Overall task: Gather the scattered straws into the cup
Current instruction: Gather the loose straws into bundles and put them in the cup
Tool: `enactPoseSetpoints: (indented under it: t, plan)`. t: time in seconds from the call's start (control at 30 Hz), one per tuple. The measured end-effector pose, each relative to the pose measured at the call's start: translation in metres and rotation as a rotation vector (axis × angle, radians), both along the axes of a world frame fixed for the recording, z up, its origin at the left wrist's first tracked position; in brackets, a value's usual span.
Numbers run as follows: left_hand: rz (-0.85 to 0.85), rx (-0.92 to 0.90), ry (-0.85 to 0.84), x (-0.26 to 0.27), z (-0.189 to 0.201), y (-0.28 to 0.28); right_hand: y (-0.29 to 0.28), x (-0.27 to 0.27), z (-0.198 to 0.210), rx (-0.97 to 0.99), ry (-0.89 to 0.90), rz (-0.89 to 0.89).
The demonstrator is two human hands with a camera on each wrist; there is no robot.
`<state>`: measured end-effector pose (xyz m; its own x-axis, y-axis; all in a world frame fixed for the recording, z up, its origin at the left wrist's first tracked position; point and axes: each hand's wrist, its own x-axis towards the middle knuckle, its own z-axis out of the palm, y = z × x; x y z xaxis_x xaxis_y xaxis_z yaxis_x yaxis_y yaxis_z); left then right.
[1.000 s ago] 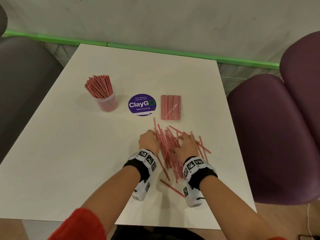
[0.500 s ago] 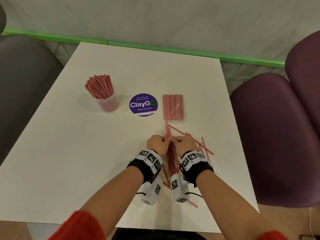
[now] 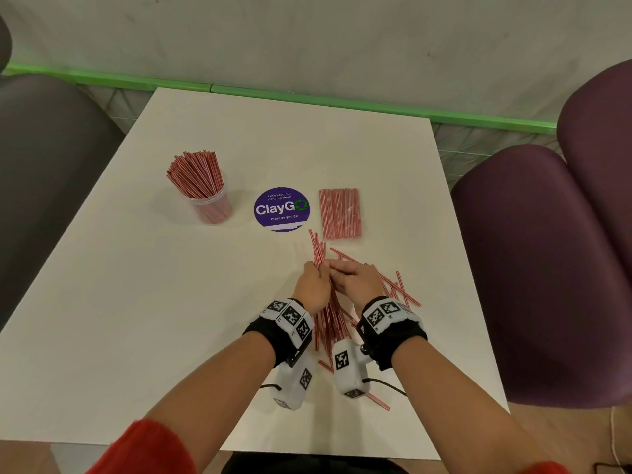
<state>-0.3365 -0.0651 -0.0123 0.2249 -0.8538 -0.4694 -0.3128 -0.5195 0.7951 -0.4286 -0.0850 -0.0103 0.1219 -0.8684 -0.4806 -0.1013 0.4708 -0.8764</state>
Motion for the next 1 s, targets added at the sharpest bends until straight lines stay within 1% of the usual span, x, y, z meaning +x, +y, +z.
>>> enactPoseSetpoints:
  t: [0.17,0.27,0.37,0.43,0.5,0.57,0.63,0.77,0.87,1.0]
  plan:
    - [0.162,-0.102,0.072,0.004,0.004,-0.003,-0.005,0.003,0.005,-0.083,0.052,-0.013]
    - [0.287,-0.187,0.177,0.013,0.008,-0.008,-0.007,0.001,0.003,-0.12,0.117,-0.022]
    - [0.458,-0.26,0.279,0.026,0.017,-0.016,-0.004,0.0,0.01,-0.02,0.063,-0.001]
    - [0.58,-0.309,0.359,0.034,0.025,-0.021,0.001,0.004,0.018,0.104,0.007,0.082]
    - [0.639,-0.339,0.387,0.039,0.032,-0.022,0.005,0.01,0.022,0.23,-0.085,0.133]
    - [0.663,-0.372,0.401,0.041,0.036,-0.021,0.007,0.016,0.024,0.328,-0.162,0.147]
    - [0.677,-0.412,0.382,0.043,0.038,-0.02,0.007,0.02,0.03,0.352,-0.185,0.154]
    - [0.668,-0.47,0.387,0.043,0.037,-0.017,0.003,0.023,0.038,0.377,-0.227,0.059]
    - [0.578,-0.488,0.402,0.038,0.041,-0.012,0.001,0.029,0.036,0.334,-0.193,0.058]
    - [0.484,-0.414,0.463,0.035,0.043,-0.007,0.001,0.036,0.039,0.199,-0.155,0.104]
